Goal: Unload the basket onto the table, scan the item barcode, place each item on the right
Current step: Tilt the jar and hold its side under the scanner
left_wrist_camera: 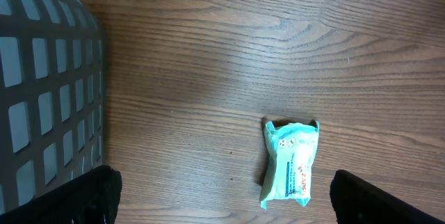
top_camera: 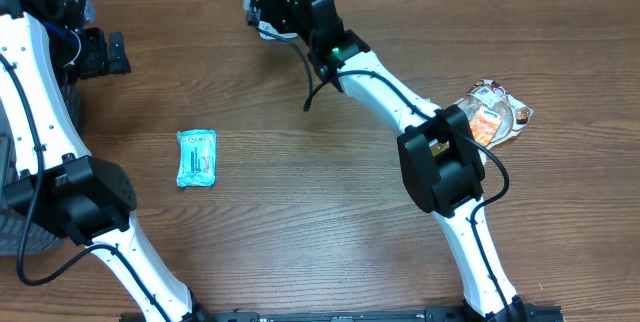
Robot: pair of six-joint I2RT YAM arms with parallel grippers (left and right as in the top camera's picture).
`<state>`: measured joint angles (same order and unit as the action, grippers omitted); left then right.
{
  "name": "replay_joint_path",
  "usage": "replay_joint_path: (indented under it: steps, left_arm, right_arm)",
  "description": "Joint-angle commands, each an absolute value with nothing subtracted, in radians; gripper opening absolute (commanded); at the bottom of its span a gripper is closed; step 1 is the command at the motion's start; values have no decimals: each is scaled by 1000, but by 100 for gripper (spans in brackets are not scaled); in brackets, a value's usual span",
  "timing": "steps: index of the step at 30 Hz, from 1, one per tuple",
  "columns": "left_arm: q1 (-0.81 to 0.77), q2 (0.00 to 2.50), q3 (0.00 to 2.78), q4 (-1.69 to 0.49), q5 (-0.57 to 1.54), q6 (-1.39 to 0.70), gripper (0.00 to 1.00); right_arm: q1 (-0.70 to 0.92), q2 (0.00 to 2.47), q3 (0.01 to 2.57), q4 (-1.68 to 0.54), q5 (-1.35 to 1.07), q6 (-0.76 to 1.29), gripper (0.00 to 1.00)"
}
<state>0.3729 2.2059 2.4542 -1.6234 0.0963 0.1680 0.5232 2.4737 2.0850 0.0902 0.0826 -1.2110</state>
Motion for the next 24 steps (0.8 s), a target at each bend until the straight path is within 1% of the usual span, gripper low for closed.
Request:
replay_joint_path:
  steps: [1, 9, 24]
  left_arm:
    - [365, 2189, 2473, -1622, 101, 176, 99]
    - [365, 2189, 2473, -1622, 101, 176, 99]
    - [366, 2189, 2473, -1621, 101, 176, 100]
  right_arm:
    - [486, 2467, 2094, 120, 85, -1266, 40]
    - [470, 2467, 2094, 118, 22, -1266, 41]
    - [476, 2467, 2094, 96, 22, -1265, 41]
